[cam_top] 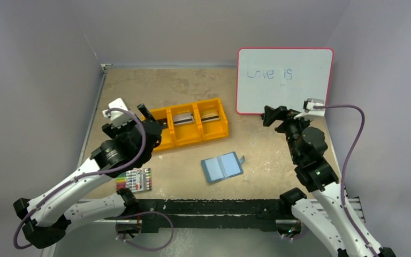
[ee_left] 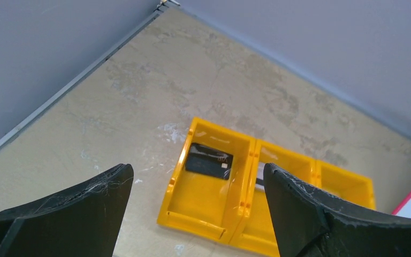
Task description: Take the credit cards out of the card holder
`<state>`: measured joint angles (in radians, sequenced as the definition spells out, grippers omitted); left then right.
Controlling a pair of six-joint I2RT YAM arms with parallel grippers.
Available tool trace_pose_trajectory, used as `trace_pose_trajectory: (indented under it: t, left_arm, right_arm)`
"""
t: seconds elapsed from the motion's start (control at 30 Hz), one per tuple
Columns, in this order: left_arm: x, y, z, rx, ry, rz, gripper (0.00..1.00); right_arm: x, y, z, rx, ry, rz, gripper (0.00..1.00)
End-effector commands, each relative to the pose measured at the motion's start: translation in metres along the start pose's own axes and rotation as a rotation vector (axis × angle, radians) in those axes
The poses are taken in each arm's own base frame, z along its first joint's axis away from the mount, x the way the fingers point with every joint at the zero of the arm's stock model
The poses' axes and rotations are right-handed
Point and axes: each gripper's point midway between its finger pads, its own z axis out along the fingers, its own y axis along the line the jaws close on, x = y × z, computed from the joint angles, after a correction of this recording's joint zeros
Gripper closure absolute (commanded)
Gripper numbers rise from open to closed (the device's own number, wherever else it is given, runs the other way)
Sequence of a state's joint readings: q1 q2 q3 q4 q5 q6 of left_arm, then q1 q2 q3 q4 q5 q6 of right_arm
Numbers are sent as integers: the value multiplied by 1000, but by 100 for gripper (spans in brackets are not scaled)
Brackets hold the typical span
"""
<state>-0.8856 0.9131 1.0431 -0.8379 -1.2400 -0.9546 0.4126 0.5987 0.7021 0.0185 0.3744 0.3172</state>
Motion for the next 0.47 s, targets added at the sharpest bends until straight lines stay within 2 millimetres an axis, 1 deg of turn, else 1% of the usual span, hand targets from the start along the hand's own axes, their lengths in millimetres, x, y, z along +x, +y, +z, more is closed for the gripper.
trace_pose_trajectory:
  t: [0.0, 0.1, 0.2, 0.33, 0.43]
  left_arm:
    - [-34, 12, -5, -8, -91, -157, 8]
    - [-36, 17, -6, -1, -99, -179, 8]
    - [-36, 20, -6, -14, -105, -168, 8]
    - [-35, 20, -5, -33, -102, -167, 8]
    - [-35, 16, -4, -38, -102, -166, 8]
  right_arm:
    - [5, -1, -3, 1, 41, -23, 0]
    - [7, -1, -2, 4, 49, -22, 0]
    - [6, -5, -1, 28, 48, -30, 0]
    - [4, -6, -2, 32, 42, -35, 0]
    - [2, -8, -3, 40, 35, -33, 0]
